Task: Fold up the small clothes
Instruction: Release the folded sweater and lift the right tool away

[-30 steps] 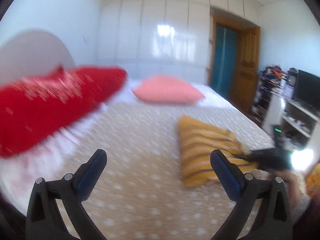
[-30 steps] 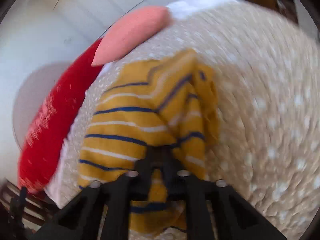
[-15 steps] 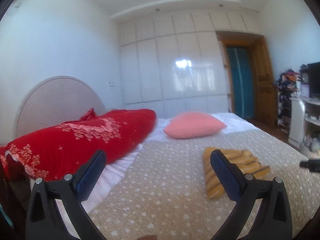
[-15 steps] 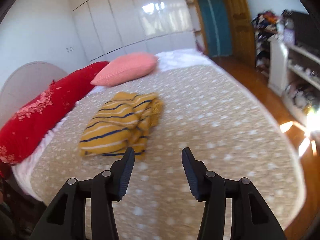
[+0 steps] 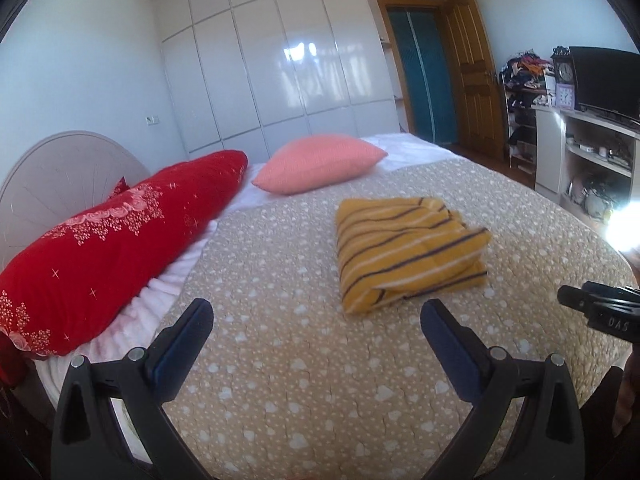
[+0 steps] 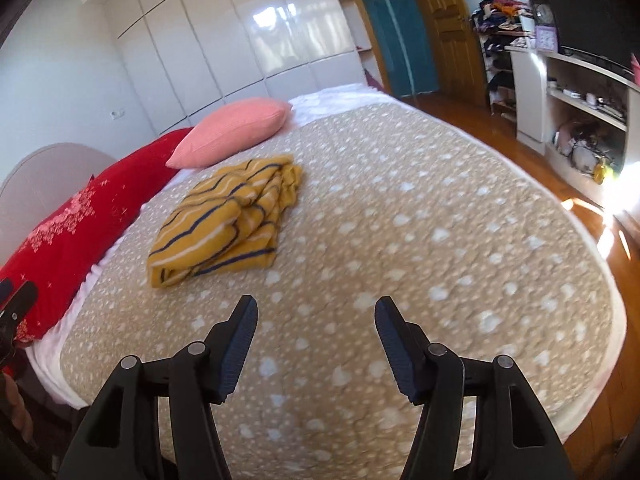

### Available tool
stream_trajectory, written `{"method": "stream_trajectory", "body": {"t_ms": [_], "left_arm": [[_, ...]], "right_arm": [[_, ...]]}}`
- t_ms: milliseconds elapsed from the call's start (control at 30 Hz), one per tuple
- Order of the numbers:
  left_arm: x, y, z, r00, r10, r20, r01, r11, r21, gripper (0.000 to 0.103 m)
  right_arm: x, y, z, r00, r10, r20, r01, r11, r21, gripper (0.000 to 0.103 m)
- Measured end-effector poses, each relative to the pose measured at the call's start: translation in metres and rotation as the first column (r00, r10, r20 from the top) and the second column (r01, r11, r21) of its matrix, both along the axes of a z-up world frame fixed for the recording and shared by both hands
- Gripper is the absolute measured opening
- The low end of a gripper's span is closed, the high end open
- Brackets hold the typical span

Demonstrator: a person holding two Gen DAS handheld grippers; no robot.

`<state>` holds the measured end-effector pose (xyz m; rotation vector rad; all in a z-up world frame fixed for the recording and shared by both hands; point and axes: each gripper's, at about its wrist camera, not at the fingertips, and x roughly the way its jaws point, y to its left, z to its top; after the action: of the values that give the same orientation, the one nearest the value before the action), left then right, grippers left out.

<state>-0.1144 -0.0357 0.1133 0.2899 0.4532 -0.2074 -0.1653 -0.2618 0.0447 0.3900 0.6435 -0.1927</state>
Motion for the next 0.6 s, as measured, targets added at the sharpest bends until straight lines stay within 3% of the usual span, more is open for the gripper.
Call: {"method": "stream_trajectory", "body": {"t_ms": [100, 367, 600], "left_arm": [[0.007, 0.001, -0.007, 0.999, 0.012, -0.051, -0.012, 1.000, -0.003, 0.103], [0.028, 0.017, -0.021, 0.978, 0.020, -0.207, -0.039, 0.996, -0.086, 0.103], [0.035, 0.020, -0.030, 0.963, 0.019, -0.270, -0.047, 0.994, -0.096, 0.103]], "right_arm": [[0.005, 0.015, -0.003, 1.000, 0.018, -0.011, -0.018, 0.998, -0.056, 0.066], [0.013, 0.034, -0.013, 0.998, 0.048, -0.036, -0.050, 0.996, -0.079, 0.069], [0.017, 0.041, -0.017, 0.997, 0.065, -0.051, -0.069, 0.993, -0.092, 0.069]]}}
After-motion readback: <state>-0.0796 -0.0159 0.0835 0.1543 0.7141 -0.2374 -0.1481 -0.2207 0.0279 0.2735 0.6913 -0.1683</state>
